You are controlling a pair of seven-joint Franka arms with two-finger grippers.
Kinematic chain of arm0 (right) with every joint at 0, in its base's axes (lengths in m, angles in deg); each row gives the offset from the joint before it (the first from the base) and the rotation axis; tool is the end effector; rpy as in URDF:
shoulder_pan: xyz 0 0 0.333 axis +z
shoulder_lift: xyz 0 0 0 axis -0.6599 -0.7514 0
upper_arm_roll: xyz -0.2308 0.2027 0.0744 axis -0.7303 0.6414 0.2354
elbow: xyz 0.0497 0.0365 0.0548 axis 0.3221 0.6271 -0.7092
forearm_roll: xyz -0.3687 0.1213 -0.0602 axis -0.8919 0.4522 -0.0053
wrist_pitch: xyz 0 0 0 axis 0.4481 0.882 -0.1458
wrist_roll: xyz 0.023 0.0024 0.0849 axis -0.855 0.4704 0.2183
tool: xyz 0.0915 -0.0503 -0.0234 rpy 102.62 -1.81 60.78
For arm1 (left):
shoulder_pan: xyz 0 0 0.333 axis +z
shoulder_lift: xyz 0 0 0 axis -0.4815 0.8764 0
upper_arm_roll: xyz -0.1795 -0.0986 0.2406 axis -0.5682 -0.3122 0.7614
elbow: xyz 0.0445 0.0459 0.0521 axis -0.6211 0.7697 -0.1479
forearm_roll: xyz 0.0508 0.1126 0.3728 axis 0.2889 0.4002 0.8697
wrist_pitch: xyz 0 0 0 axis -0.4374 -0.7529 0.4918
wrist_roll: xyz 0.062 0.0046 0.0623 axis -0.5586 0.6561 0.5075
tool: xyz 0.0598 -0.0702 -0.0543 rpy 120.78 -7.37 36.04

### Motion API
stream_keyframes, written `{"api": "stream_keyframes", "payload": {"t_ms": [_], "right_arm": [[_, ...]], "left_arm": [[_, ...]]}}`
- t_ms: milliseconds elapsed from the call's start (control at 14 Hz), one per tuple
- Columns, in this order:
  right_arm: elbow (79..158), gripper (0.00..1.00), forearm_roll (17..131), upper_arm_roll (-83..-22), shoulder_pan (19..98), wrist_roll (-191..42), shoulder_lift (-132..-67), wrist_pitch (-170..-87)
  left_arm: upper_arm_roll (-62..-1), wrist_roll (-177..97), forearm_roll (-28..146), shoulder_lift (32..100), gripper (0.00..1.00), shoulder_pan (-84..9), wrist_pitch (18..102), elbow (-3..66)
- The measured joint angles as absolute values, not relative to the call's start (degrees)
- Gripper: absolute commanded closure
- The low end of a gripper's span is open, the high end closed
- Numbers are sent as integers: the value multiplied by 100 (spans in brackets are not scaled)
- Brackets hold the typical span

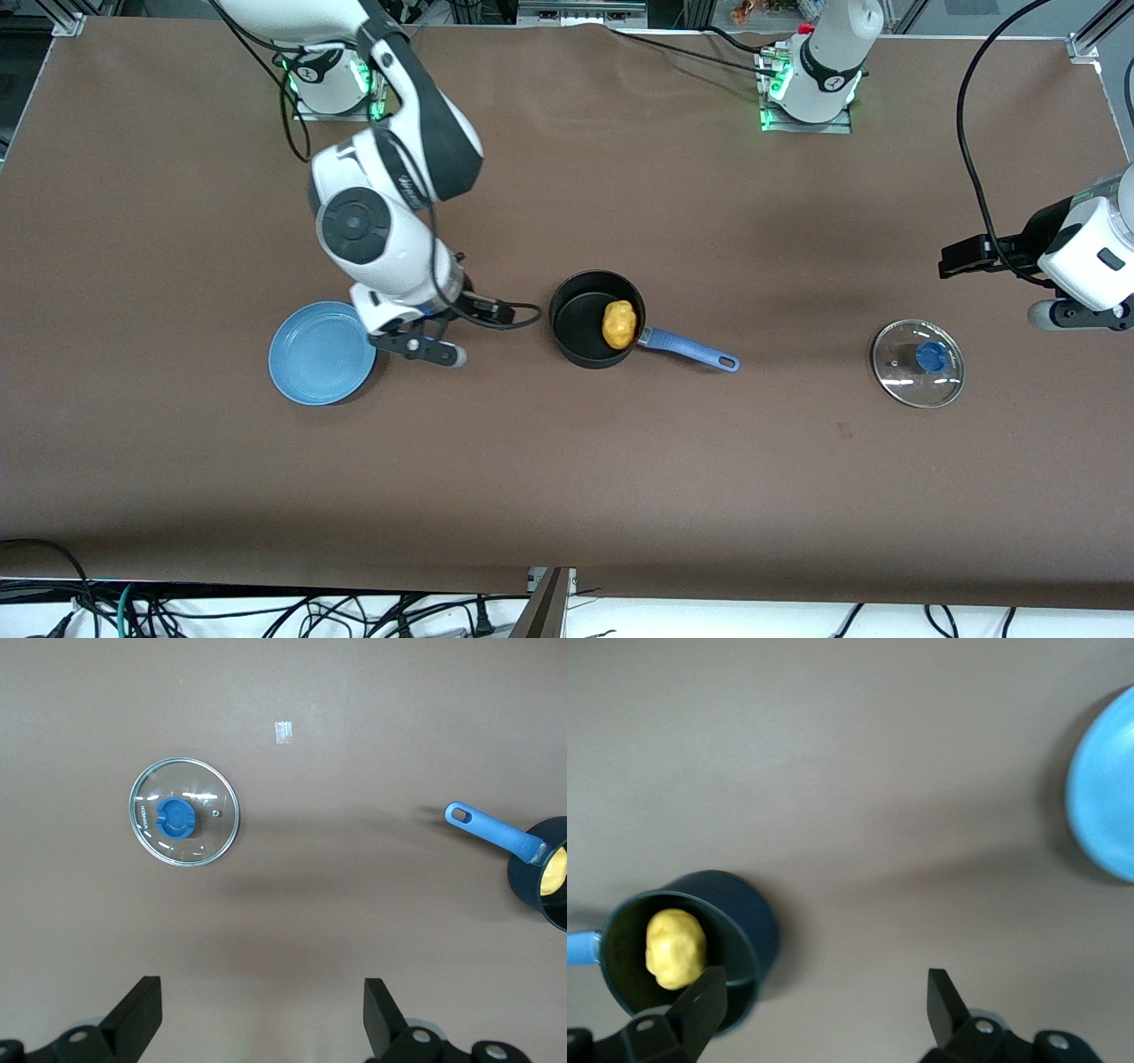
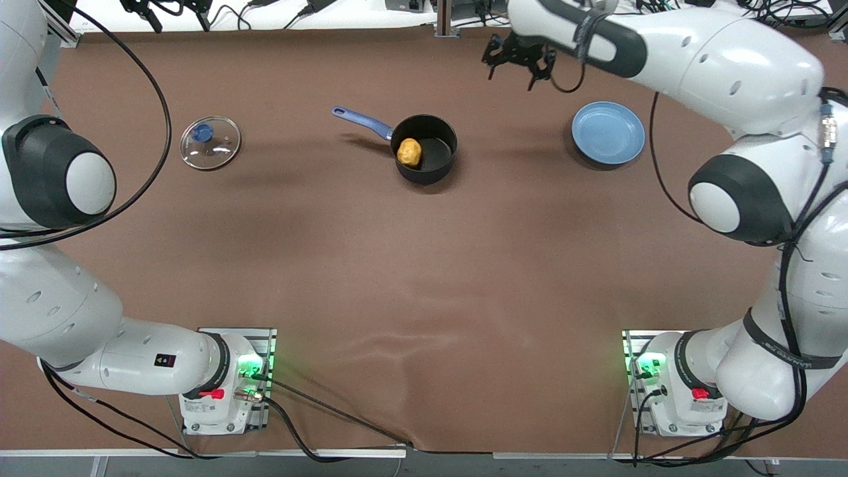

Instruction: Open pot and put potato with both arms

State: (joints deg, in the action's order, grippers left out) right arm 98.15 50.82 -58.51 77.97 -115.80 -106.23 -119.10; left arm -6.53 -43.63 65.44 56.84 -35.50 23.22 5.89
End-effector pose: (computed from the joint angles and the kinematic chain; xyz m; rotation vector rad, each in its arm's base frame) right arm 0.6169 0.3397 0.4216 -3.0138 0.3653 0.1351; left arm 0.6206 -0.0161 0.5728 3.1285 0.0727 -0.2724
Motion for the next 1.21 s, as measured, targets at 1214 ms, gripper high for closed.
{"api": "stream_keyframes", "payload": {"t_ms": [1214], "right_arm": [[11734, 0, 4024, -4975, 4963, -8318, -7189, -9907]], "left_arm": [[-656, -4363, 6544, 5686, 0, -3562, 2328, 552]]}}
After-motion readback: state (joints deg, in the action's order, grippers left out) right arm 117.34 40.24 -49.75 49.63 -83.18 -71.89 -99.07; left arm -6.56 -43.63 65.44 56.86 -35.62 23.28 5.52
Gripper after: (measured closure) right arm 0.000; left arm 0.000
